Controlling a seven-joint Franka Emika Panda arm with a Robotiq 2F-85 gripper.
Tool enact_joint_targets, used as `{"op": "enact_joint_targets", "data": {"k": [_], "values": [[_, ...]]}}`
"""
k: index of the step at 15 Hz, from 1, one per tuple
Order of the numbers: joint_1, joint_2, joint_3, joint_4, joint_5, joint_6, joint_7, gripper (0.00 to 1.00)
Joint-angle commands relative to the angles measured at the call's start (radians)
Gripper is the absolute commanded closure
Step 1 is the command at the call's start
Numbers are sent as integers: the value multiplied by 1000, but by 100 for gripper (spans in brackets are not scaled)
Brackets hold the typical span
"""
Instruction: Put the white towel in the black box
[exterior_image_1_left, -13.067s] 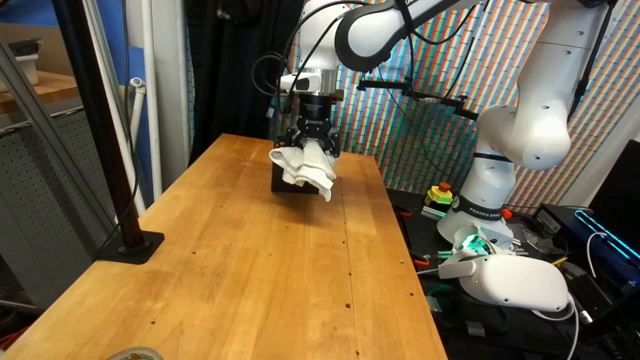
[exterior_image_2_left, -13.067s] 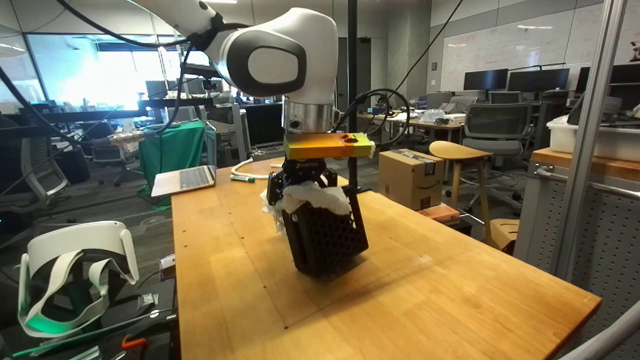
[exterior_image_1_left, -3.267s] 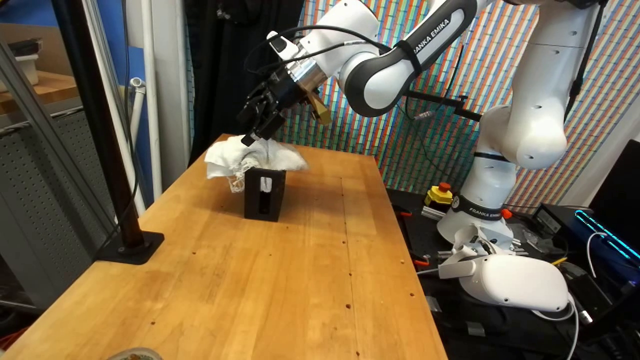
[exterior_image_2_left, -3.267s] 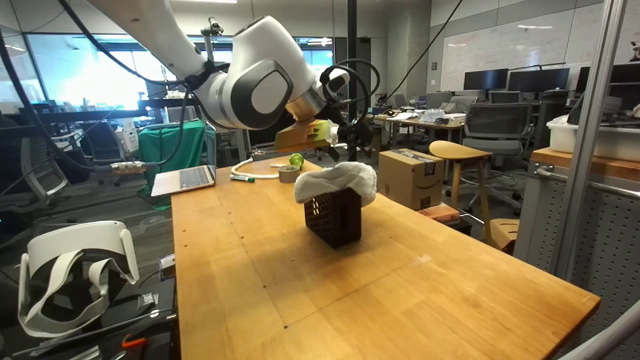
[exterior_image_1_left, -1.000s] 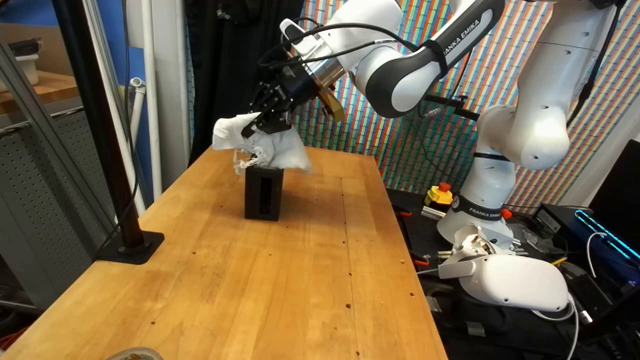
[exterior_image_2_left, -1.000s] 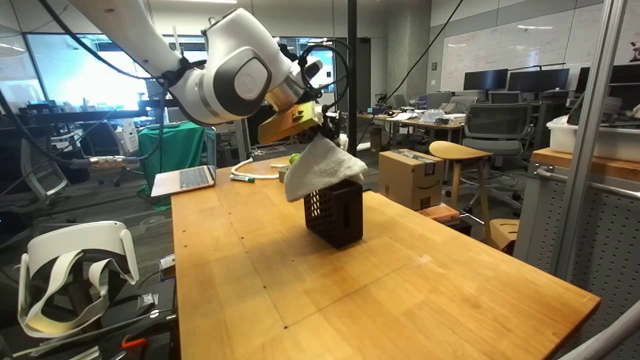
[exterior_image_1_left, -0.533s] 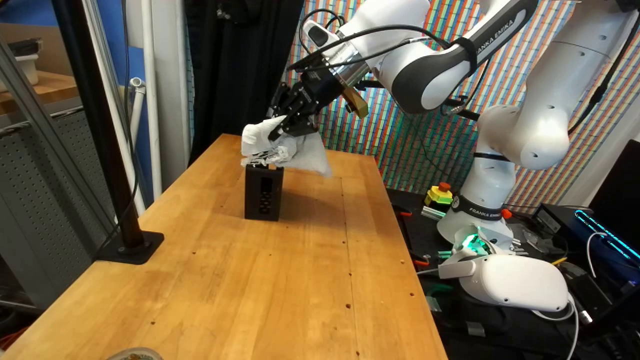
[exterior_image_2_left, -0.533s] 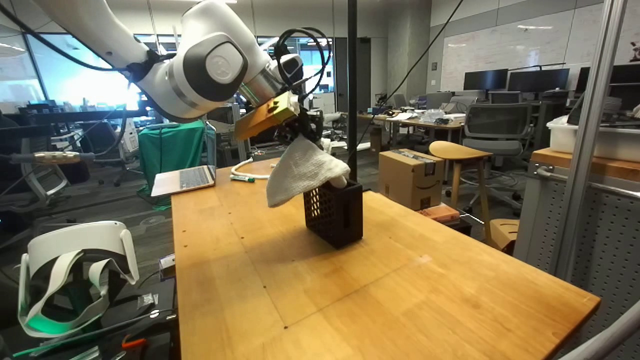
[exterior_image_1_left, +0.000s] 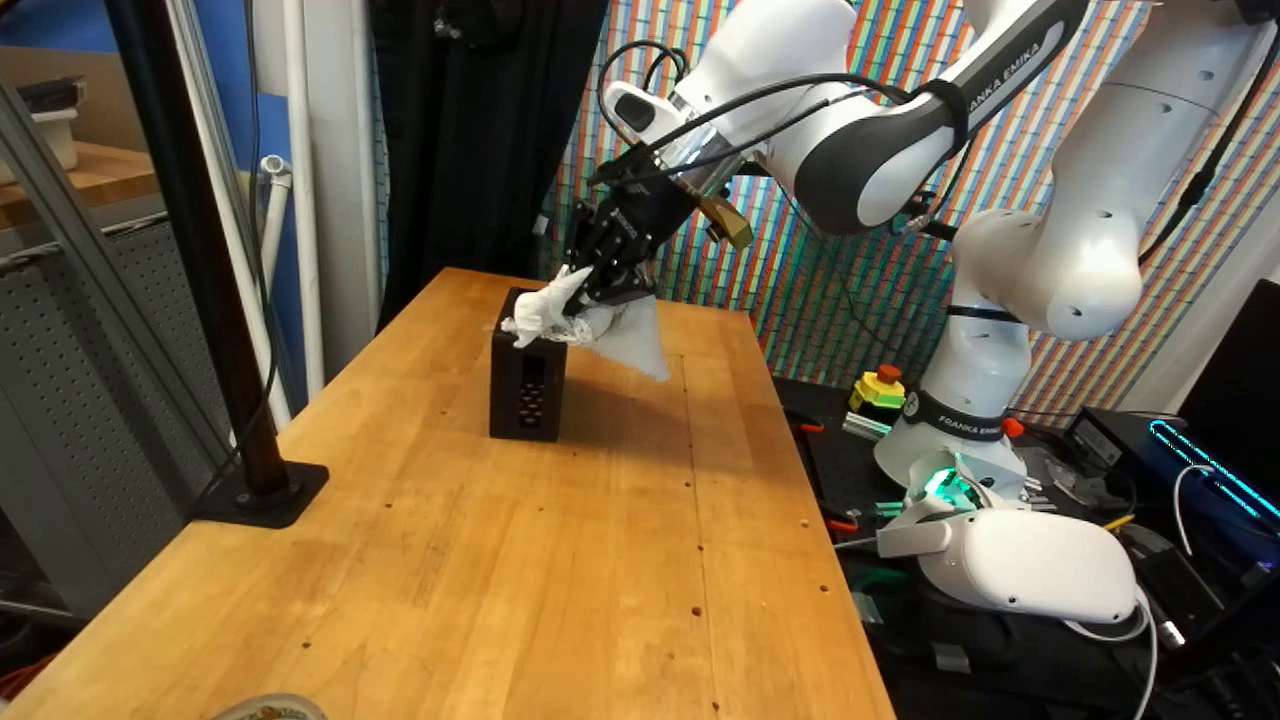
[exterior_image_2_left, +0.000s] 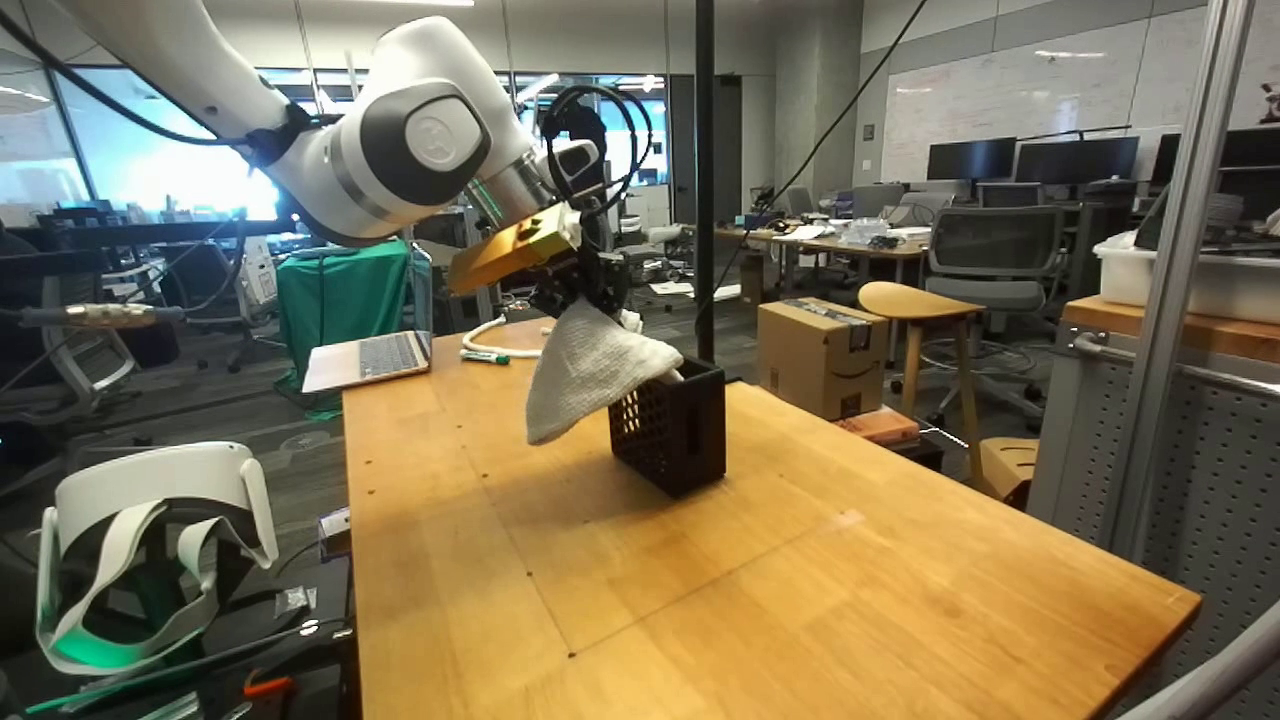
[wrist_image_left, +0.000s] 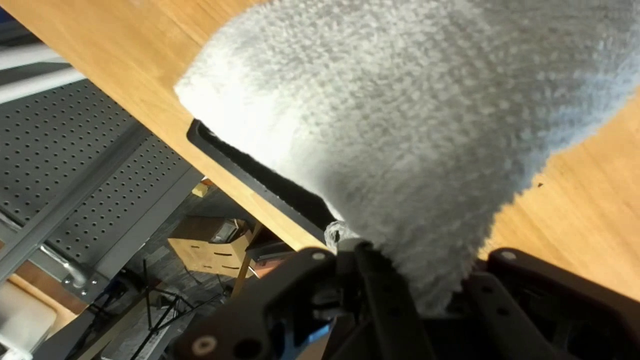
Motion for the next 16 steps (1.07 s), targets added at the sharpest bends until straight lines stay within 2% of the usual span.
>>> {"op": "enact_joint_targets", "data": {"k": [1,7,16], "values": [[20,5,-34,23,18,-60,-6,93],[6,34,-64,90,5,-138,-5,93],[12,193,-80,269,47,-241,-46,93]]}}
